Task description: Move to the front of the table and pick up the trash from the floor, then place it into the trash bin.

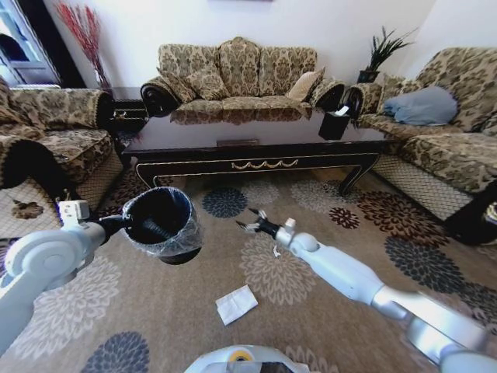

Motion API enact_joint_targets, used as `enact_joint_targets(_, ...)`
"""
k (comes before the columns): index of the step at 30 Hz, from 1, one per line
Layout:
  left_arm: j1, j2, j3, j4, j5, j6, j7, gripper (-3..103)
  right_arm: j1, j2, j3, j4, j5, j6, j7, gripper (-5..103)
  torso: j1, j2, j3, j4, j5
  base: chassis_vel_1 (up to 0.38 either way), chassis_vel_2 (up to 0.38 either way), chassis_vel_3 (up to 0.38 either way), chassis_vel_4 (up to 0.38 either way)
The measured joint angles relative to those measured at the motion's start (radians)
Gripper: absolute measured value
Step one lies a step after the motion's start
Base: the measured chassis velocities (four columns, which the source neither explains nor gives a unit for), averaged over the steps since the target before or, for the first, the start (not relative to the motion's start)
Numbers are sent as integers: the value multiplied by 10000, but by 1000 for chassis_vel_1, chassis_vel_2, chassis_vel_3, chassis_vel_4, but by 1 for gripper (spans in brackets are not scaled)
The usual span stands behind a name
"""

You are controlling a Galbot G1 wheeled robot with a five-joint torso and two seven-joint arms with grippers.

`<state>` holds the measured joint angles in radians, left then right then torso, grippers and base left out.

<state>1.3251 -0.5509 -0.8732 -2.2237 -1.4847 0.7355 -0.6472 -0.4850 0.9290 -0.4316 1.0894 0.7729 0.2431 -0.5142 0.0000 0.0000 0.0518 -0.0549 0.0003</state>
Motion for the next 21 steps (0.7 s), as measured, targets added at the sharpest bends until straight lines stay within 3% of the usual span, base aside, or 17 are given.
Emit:
enact_joint_targets(8,-37,-185,147,-59,319,0,299,3,-648,410,394,-1739,-1270,-461,1403,100,0,0,0,1,-2,0,0,0,0)
enact_joint_targets(21,454,-41,-481,-366,153,1,241,3,-824,1344,43,-3478,-1532,-552,2538,100,0,0,0,2,-6,0,0,0,0)
